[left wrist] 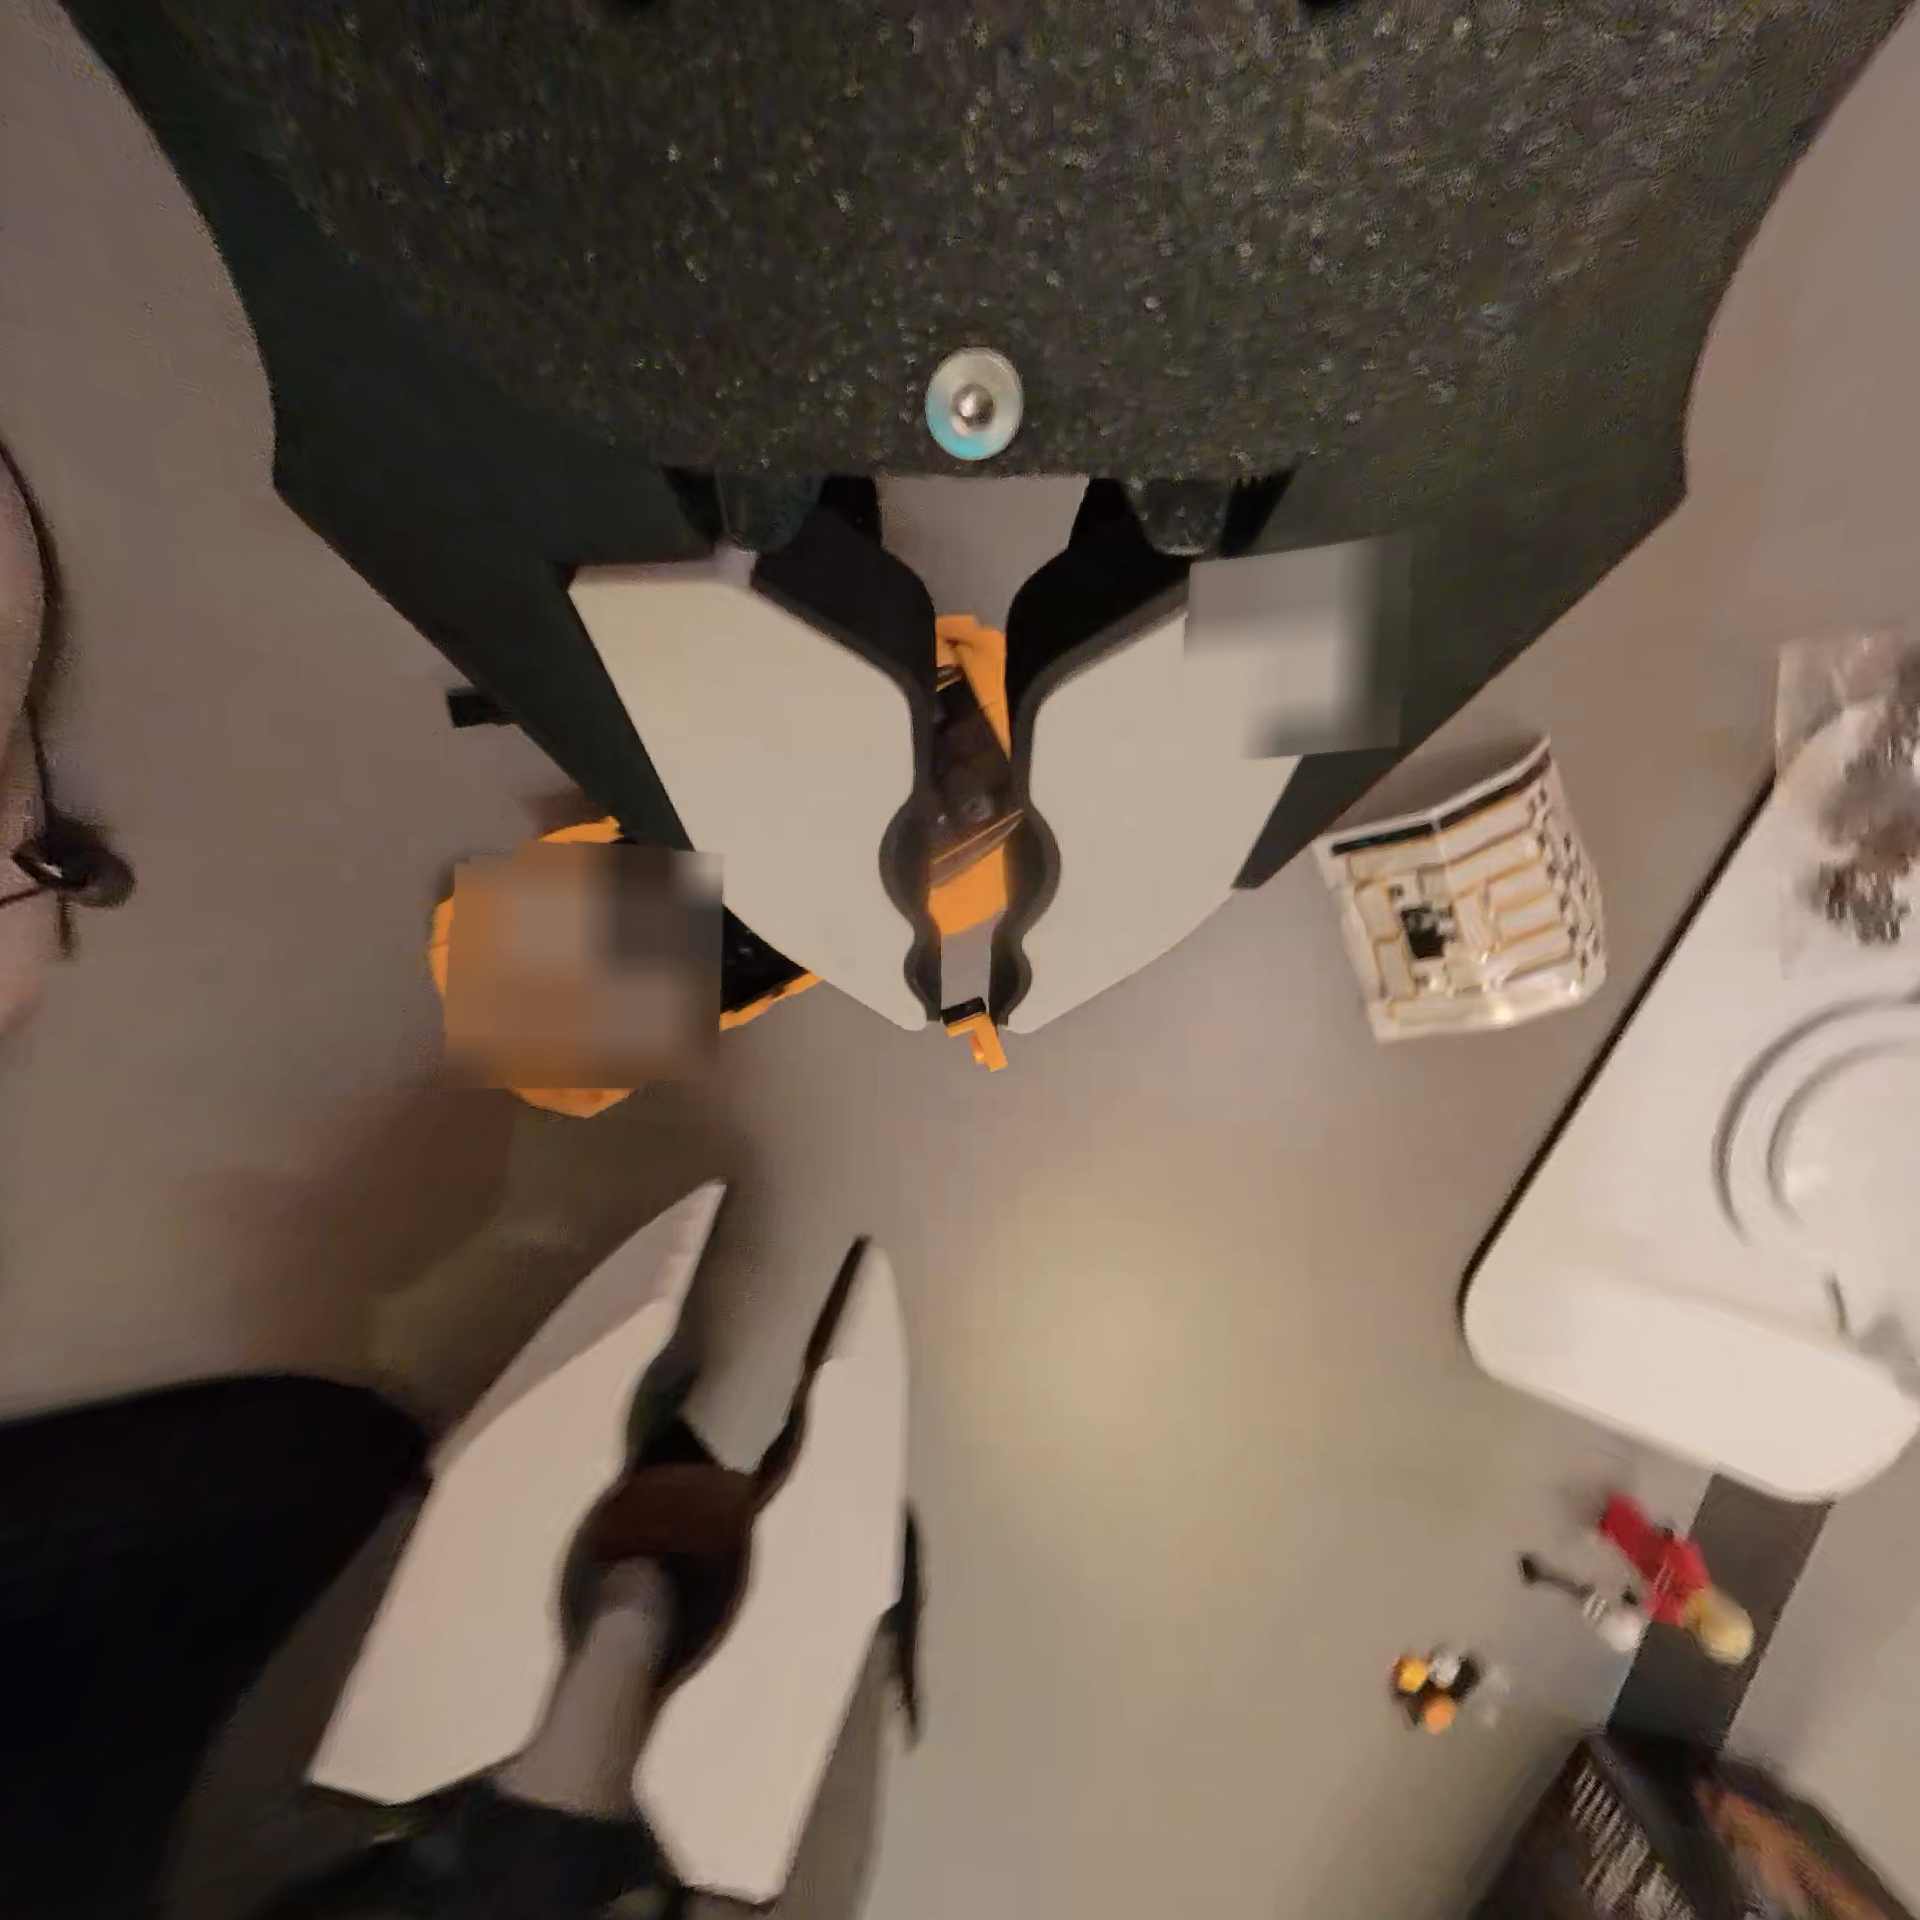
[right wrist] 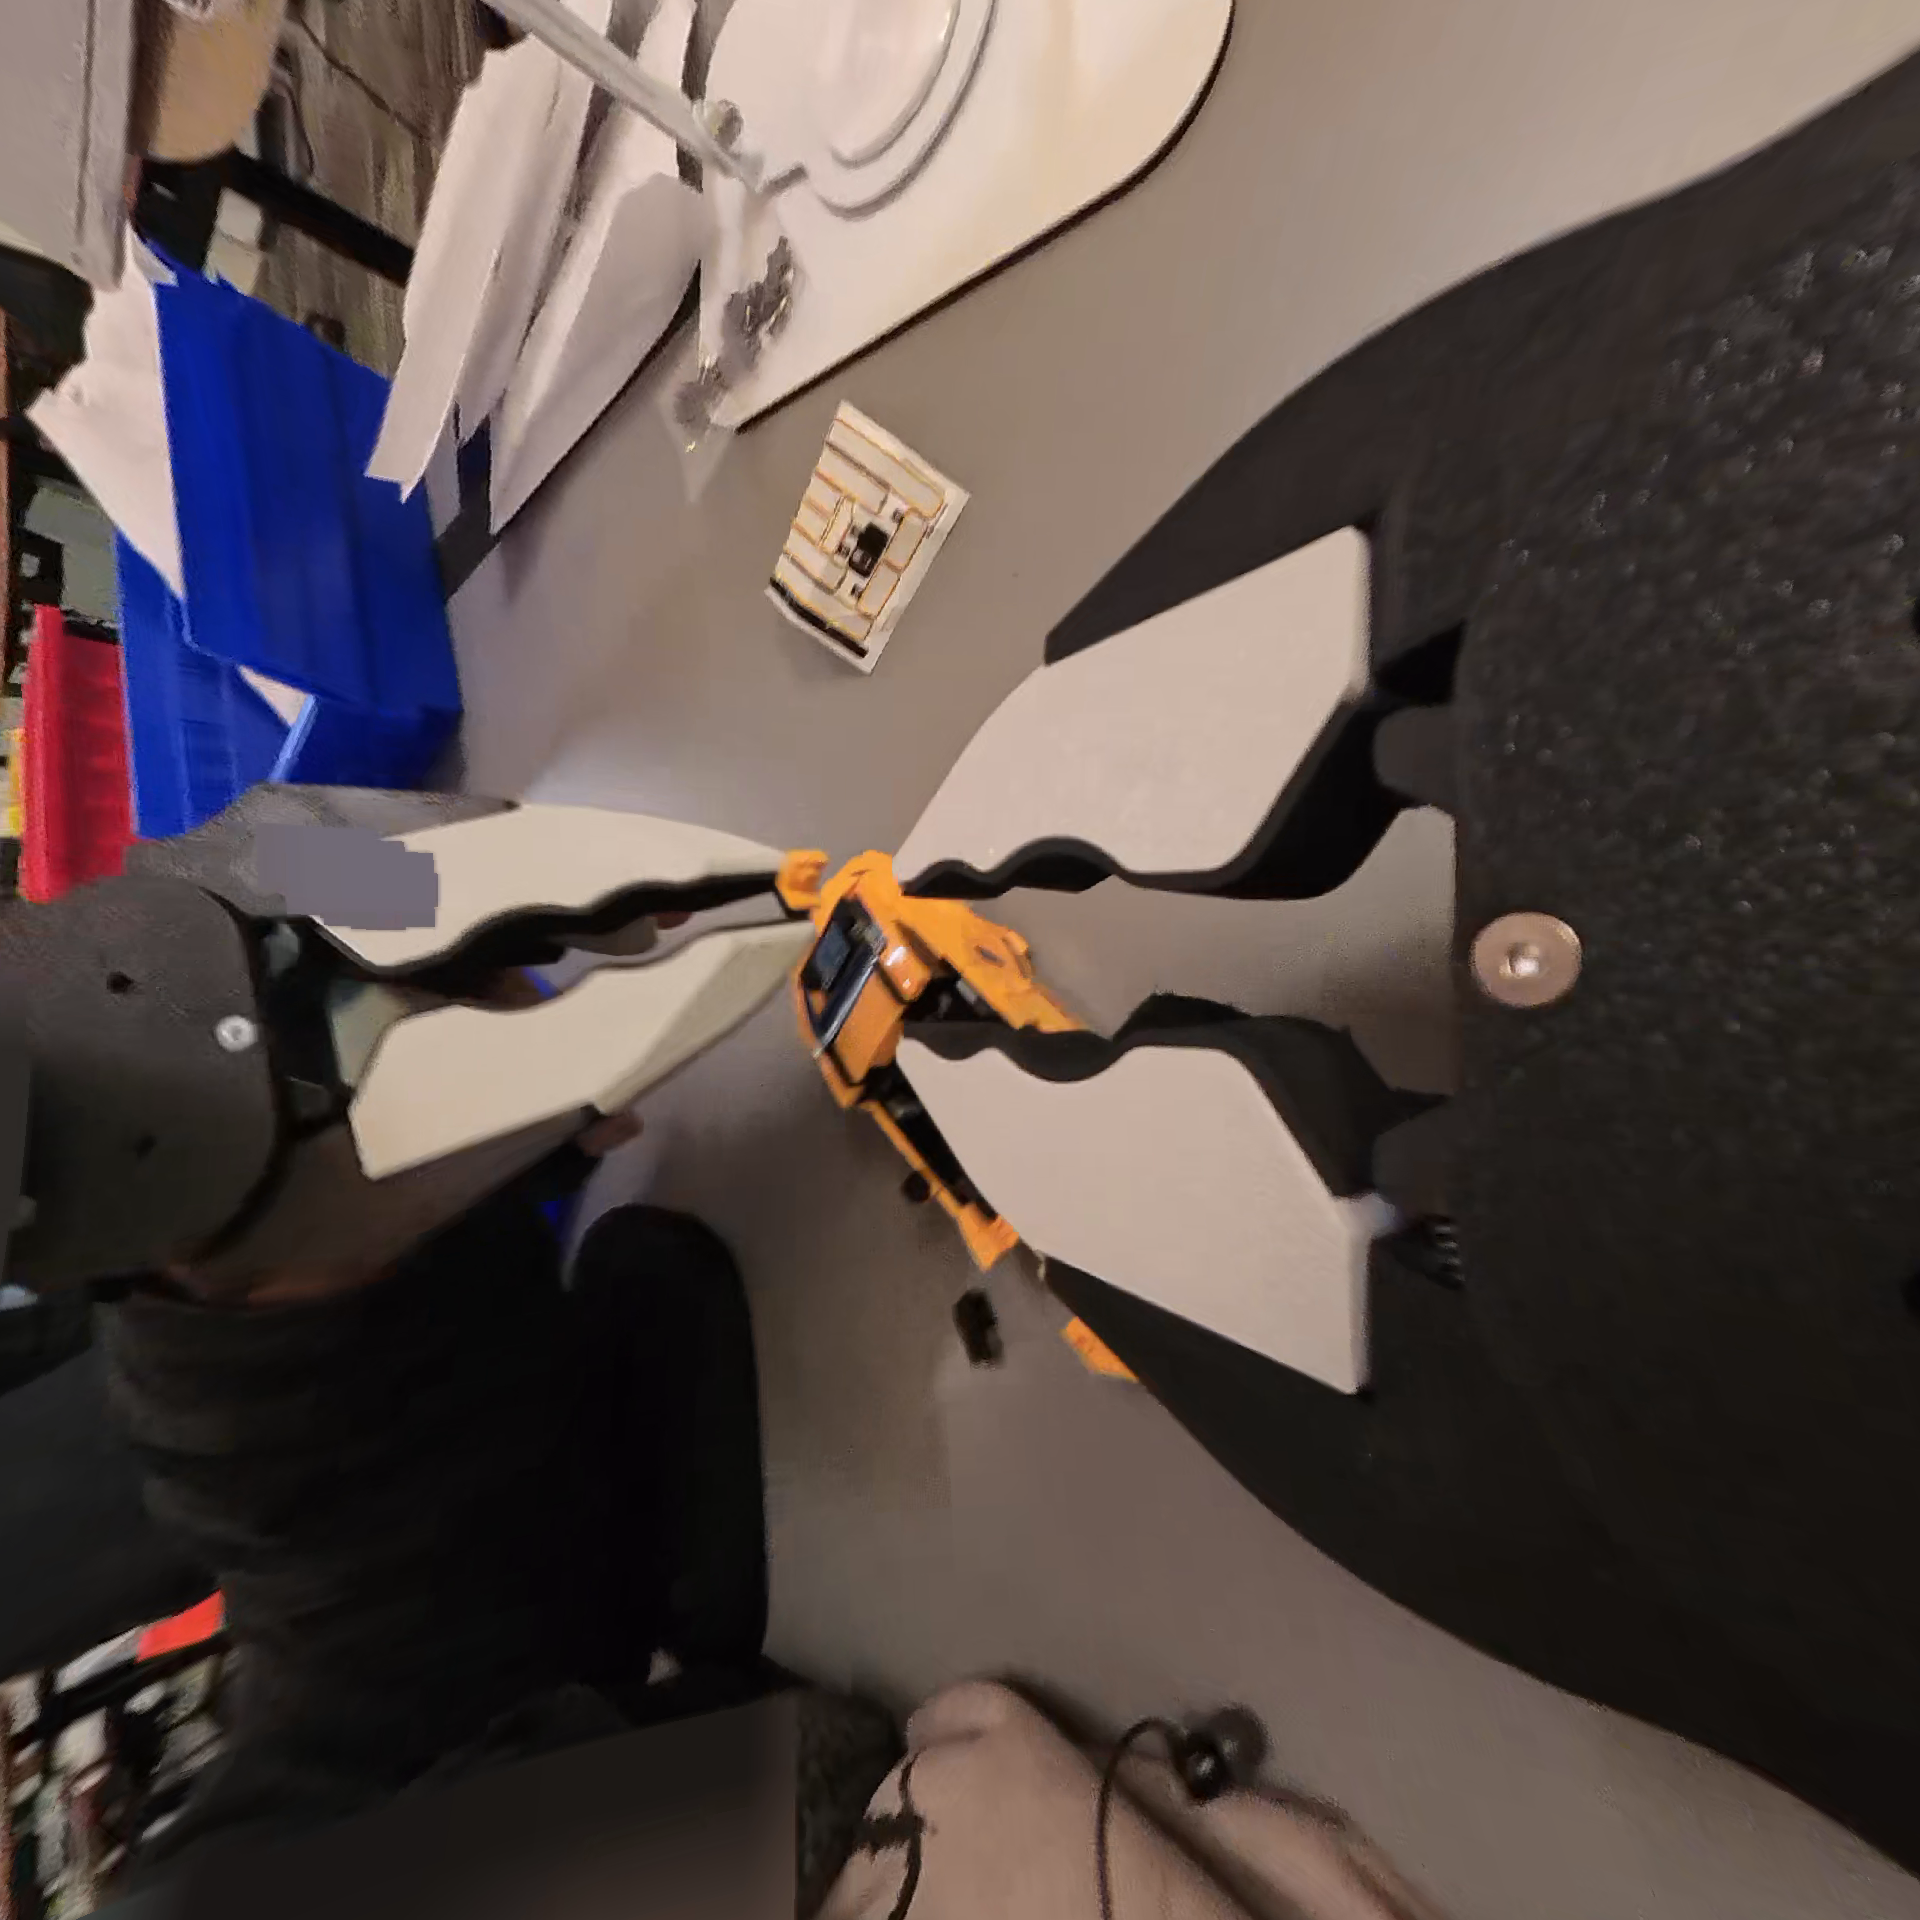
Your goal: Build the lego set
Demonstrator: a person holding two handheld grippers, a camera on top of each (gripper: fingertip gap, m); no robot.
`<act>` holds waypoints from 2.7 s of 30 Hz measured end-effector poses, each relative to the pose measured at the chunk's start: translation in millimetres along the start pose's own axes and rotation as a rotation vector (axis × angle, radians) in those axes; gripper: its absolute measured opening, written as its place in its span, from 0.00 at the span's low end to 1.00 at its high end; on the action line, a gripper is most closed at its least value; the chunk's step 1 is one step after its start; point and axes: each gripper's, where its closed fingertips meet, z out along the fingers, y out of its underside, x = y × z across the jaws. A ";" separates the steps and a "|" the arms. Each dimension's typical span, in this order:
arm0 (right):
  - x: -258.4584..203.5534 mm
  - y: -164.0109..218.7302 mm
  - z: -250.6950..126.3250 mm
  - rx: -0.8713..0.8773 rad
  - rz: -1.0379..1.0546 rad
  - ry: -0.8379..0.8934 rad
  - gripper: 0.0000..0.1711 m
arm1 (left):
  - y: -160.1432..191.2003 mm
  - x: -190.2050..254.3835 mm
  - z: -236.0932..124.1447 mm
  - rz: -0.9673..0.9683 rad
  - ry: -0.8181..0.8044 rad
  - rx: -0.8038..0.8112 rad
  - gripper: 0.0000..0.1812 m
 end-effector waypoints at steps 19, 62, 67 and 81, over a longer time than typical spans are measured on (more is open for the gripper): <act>-28.9 -15.6 -5.3 0.073 0.056 -0.165 0.03 | -28.7 56.7 -8.2 0.132 0.064 0.102 0.04; -15.7 -11.1 -0.1 0.111 -0.100 -0.026 0.02 | -37.6 42.0 -2.9 -0.225 0.266 0.340 0.07; -12.7 -12.4 -0.2 0.101 -0.251 0.069 0.02 | -34.7 36.4 3.1 -0.314 0.256 0.313 0.08; -9.4 -2.9 5.8 0.018 -0.480 0.185 0.02 | -34.5 33.7 6.5 -0.506 0.345 0.319 0.05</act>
